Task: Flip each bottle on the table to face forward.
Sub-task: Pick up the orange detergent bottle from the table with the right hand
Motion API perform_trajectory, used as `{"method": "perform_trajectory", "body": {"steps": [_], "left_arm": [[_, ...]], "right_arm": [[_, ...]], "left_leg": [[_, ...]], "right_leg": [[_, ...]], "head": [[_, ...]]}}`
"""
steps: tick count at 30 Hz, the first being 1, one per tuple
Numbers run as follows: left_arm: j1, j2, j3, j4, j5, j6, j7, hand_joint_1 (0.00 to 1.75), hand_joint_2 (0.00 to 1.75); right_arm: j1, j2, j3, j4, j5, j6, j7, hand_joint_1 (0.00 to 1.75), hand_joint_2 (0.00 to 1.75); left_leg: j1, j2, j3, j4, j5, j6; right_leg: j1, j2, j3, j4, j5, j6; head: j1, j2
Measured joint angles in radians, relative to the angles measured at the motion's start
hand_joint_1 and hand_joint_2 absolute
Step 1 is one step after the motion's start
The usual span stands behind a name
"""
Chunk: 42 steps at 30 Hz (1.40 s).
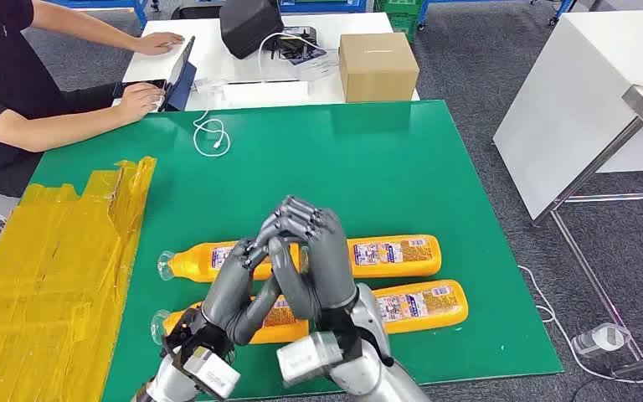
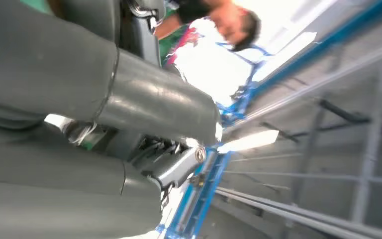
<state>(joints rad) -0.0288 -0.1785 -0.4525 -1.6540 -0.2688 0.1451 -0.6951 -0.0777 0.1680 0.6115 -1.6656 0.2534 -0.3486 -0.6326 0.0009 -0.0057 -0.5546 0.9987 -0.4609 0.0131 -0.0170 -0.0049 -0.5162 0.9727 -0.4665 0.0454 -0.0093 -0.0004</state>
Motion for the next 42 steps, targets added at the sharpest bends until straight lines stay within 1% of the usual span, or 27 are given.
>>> {"method": "perform_trajectory", "body": {"steps": [2, 3, 4, 6, 7, 10, 11, 22, 25, 27, 29, 31, 35, 39, 42], "left_arm": [[0.015, -0.003, 0.042, -0.012, 0.081, 0.003, -0.001, 1.75, 0.00], [0.031, -0.006, 0.082, -0.024, 0.141, 0.006, -0.002, 1.75, 0.00], [0.042, -0.008, 0.116, -0.033, 0.166, 0.001, -0.003, 1.75, 0.00], [0.063, -0.017, 0.159, -0.049, 0.153, -0.006, -0.005, 1.75, 0.00], [0.073, -0.024, 0.171, -0.056, 0.139, -0.005, -0.006, 1.31, 0.00], [0.088, -0.038, 0.197, -0.072, 0.124, 0.009, -0.006, 0.00, 0.00], [0.091, -0.040, 0.205, -0.077, 0.124, 0.015, -0.006, 0.00, 0.00], [0.120, -0.054, 0.260, -0.123, 0.182, 0.041, -0.006, 0.00, 0.00], [0.122, -0.054, 0.269, -0.130, 0.187, 0.042, -0.006, 0.00, 0.00], [0.123, -0.054, 0.273, -0.132, 0.186, 0.038, -0.006, 0.00, 0.00], [0.123, -0.054, 0.279, -0.132, 0.186, 0.030, -0.006, 0.00, 0.00], [0.121, -0.054, 0.282, -0.131, 0.186, 0.021, -0.006, 0.00, 0.00], [0.110, -0.054, 0.287, -0.125, 0.186, 0.008, -0.006, 0.00, 0.00], [0.094, -0.056, 0.294, -0.109, 0.185, -0.009, -0.006, 0.00, 0.00], [0.082, -0.061, 0.299, -0.096, 0.184, -0.018, -0.006, 0.00, 0.00]], "right_arm": [[0.046, -0.012, -0.046, -0.030, -0.039, 0.040, -0.024, 1.75, 0.00], [0.087, -0.022, -0.090, -0.056, -0.065, 0.074, -0.045, 1.75, 0.00], [0.118, -0.029, -0.130, -0.076, -0.069, 0.103, -0.050, 1.75, 0.00], [0.160, -0.033, -0.181, -0.108, -0.047, 0.135, -0.051, 1.75, 0.00], [0.174, -0.032, -0.194, -0.122, -0.036, 0.142, -0.051, 1.67, 0.00], [0.199, -0.031, -0.217, -0.147, -0.020, 0.139, -0.051, 0.36, 0.00], [0.205, -0.031, -0.222, -0.153, -0.018, 0.135, -0.050, 0.00, 0.00], [0.232, -0.031, -0.246, -0.196, -0.016, 0.109, -0.041, 0.00, 0.00], [0.232, -0.033, -0.244, -0.197, 0.018, 0.101, -0.021, 0.00, 0.00], [0.229, -0.035, -0.240, -0.194, 0.050, 0.099, 0.008, 0.00, 0.00], [0.220, -0.040, -0.233, -0.181, 0.091, 0.103, 0.049, 0.00, 0.87], [0.198, -0.048, -0.220, -0.151, 0.154, 0.119, 0.112, 0.00, 1.75], [0.124, -0.063, -0.172, -0.046, 0.270, 0.179, 0.250, 0.00, 1.75], [0.040, -0.070, -0.116, 0.070, 0.314, 0.231, 0.331, 0.00, 1.75], [-0.021, -0.070, -0.071, 0.149, 0.349, 0.243, 0.387, 0.00, 1.75]], "left_leg": [[0.000, 0.000, -0.002, 0.000, 0.000, 0.000], [0.000, 0.000, -0.003, 0.000, 0.000, 0.000], [0.000, 0.000, -0.004, 0.000, 0.000, 0.000], [0.000, 0.000, -0.004, 0.000, 0.000, 0.000], [0.000, 0.000, -0.004, 0.000, 0.000, 0.000], [0.000, 0.000, -0.003, 0.000, 0.000, 0.000], [0.000, 0.000, -0.002, 0.000, 0.000, 0.000], [0.000, 0.000, -0.002, 0.000, 0.000, 0.000], [0.000, 0.000, -0.002, 0.000, 0.000, 0.000], [0.000, 0.000, -0.002, 0.000, 0.000, 0.000], [0.000, 0.000, -0.002, 0.000, 0.000, 0.000], [0.000, 0.001, -0.002, 0.000, 0.000, 0.000], [0.000, 0.000, -0.001, 0.000, 0.001, 0.000], [0.000, 0.000, -0.001, 0.000, 0.001, 0.000], [0.000, 0.000, -0.001, 0.000, 0.001, 0.000]], "right_leg": [[0.000, 0.000, -0.001, 0.000, 0.000, 0.000], [0.000, 0.000, -0.002, 0.000, 0.000, 0.000], [0.000, 0.000, -0.003, -0.001, 0.000, 0.000], [0.000, 0.000, -0.003, -0.001, 0.000, 0.000], [0.000, 0.000, -0.003, -0.001, 0.000, 0.000], [0.000, 0.000, -0.002, -0.001, 0.000, 0.000], [0.000, 0.000, -0.002, -0.001, 0.000, 0.000], [0.000, 0.000, -0.001, -0.001, 0.000, 0.000], [0.000, 0.000, -0.001, -0.001, 0.000, 0.000], [0.000, 0.000, -0.001, -0.001, 0.000, 0.000], [0.000, 0.000, -0.001, -0.001, 0.000, 0.000], [0.000, 0.000, 0.000, -0.001, 0.000, 0.000], [0.000, 0.000, 0.000, 0.000, 0.000, 0.000], [0.000, 0.000, 0.000, 0.000, 0.001, 0.000], [0.000, 0.000, 0.000, 0.000, 0.001, 0.000]], "head": [[0.002, 0.000], [0.003, 0.000], [0.004, 0.000], [0.004, 0.000], [0.004, 0.000], [0.004, 0.000], [0.004, 0.000], [0.004, 0.000], [0.004, 0.000], [0.004, 0.000], [0.004, 0.000], [0.004, 0.000], [0.004, 0.000], [0.004, 0.000], [0.004, 0.000]]}}
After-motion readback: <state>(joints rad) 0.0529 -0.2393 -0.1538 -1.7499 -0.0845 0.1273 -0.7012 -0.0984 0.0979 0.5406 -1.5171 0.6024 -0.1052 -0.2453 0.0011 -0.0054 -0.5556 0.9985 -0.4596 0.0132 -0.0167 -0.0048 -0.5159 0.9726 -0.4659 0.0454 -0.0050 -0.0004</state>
